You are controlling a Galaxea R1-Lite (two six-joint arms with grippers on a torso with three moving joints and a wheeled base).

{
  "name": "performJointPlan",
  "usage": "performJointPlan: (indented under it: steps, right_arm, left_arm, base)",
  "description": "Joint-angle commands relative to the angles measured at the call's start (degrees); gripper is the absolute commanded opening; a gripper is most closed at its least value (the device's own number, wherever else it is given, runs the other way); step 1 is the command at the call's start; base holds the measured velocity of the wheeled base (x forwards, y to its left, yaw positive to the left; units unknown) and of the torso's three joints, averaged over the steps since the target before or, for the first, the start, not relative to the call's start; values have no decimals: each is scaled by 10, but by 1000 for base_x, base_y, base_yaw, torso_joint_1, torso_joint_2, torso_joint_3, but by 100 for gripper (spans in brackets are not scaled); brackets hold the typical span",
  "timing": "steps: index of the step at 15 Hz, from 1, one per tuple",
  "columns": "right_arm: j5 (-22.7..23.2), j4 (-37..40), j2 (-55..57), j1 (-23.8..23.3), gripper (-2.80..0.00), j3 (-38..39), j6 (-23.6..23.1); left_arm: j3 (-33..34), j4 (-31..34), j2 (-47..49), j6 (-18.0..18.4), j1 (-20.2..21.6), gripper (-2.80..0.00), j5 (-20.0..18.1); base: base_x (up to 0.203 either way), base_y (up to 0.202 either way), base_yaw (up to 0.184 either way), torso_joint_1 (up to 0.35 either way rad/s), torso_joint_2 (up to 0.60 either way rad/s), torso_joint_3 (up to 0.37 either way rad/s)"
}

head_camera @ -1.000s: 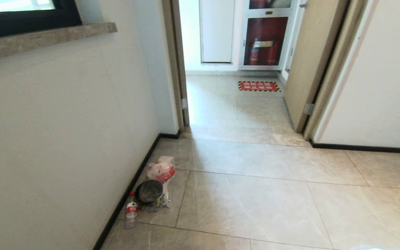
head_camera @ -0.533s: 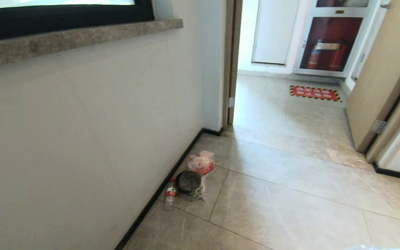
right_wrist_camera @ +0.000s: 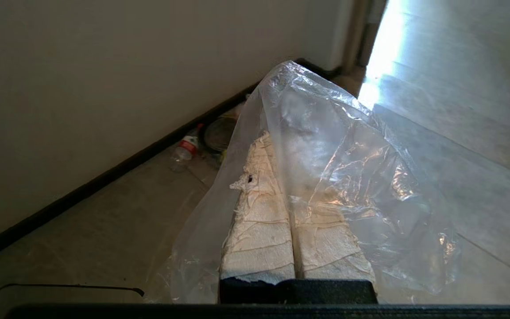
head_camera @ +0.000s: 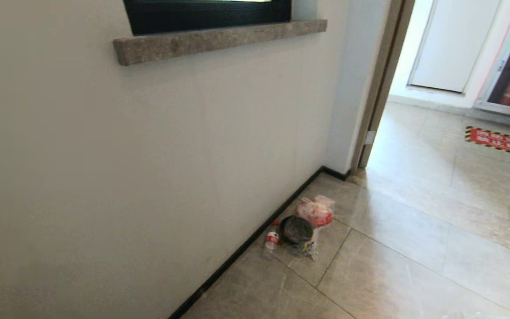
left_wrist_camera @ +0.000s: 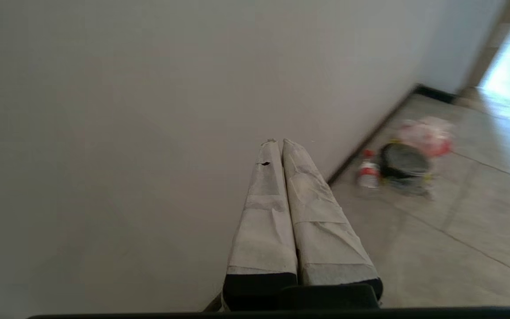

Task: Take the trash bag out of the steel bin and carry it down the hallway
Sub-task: Put the trash bag at the door

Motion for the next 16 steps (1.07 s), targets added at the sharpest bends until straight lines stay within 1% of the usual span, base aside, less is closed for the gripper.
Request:
performJointPlan:
  steps: [1, 16]
  right_arm:
    - [0, 0, 0, 0, -280, 0, 0]
    - [0, 2, 0, 0, -280, 0, -3]
  left_arm:
    - [1, 0, 0, 0, 0, -280, 0]
    - [1, 0, -1, 0, 0, -280, 0]
  base:
    - [5, -7, 175, -2, 2, 2]
    - [1, -8, 172, 2, 2, 3]
